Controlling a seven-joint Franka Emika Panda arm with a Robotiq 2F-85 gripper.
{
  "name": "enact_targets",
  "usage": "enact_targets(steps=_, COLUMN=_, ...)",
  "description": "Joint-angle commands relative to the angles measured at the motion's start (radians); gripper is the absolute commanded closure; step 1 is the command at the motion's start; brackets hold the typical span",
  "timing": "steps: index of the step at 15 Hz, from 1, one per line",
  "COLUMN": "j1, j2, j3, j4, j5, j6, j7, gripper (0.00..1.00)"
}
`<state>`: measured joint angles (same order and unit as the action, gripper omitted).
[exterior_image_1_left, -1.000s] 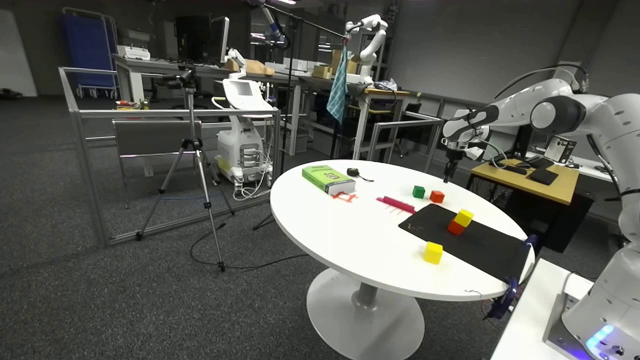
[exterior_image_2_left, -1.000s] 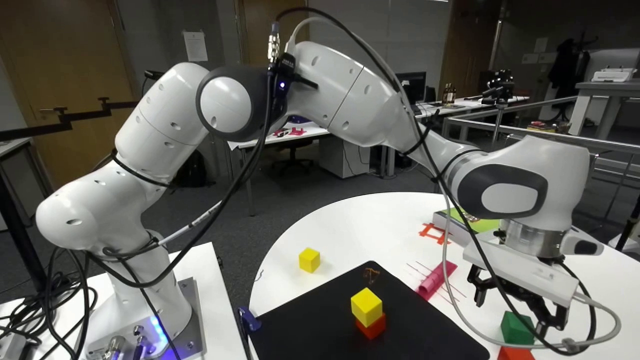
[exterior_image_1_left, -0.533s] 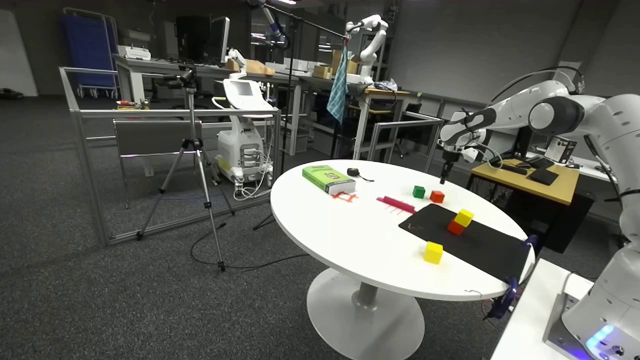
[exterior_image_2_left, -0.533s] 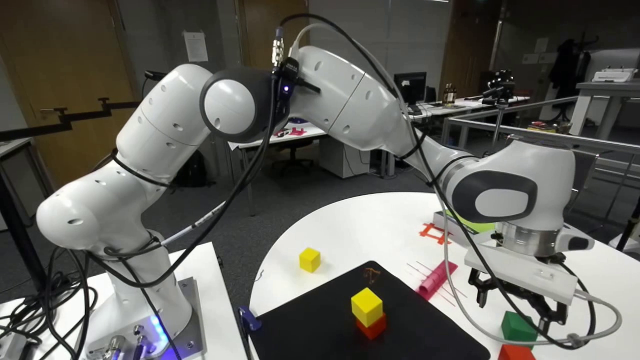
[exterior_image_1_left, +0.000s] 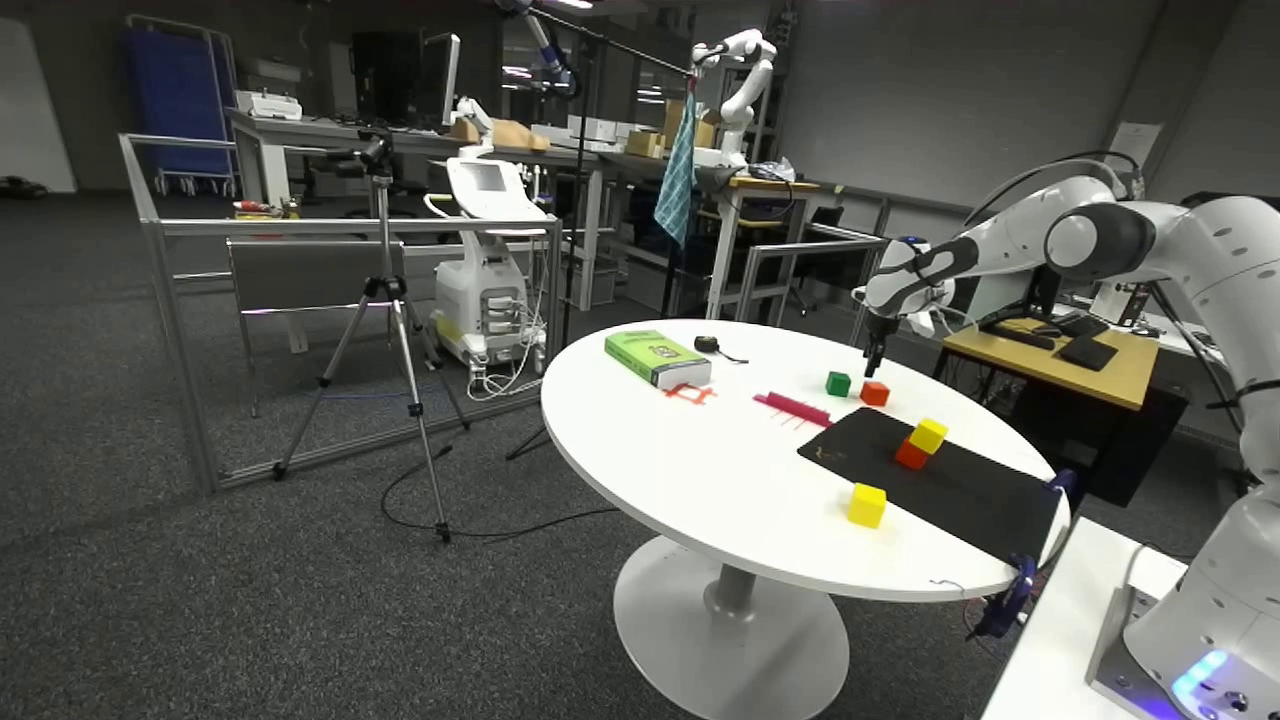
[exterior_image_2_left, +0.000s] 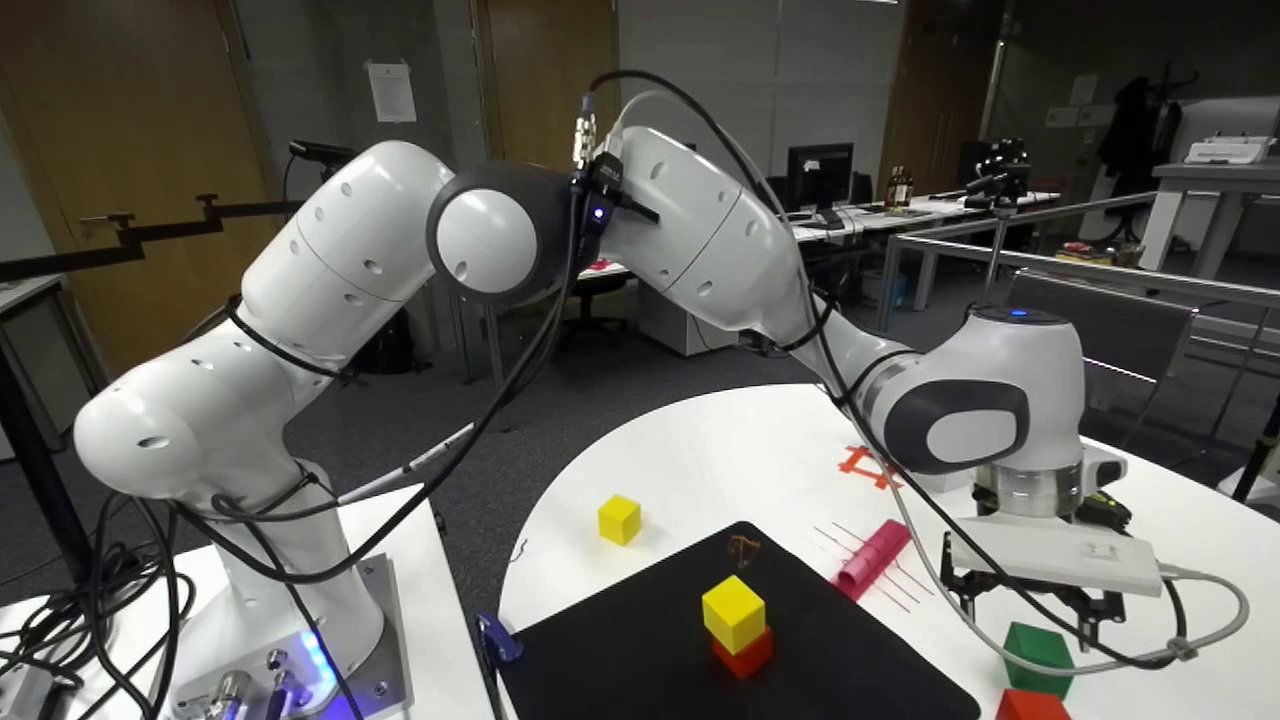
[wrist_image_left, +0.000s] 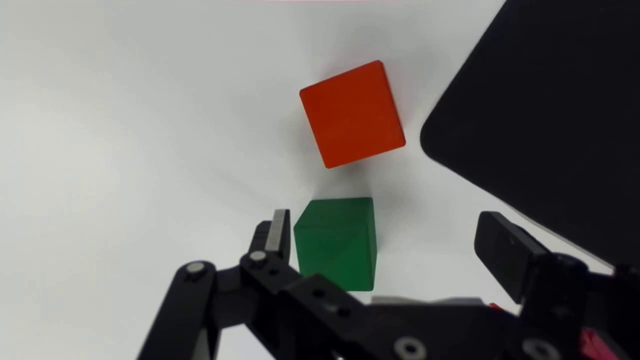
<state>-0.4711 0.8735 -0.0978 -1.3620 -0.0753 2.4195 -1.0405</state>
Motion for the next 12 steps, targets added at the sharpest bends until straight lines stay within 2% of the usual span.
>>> enact_targets(steps=1, j1=-0.011, j2=0.035, j3=0.004, j4=0.052, j5=-0.03, j6=-0.035, j7=-0.074, gripper=0.0)
enact_targets(steps=12, j1=-0.032, j2=0.121, j3=-0.013, j4=0.192, j5=-0.023, j6=-0.185, j7=-0.147, gripper=0.0)
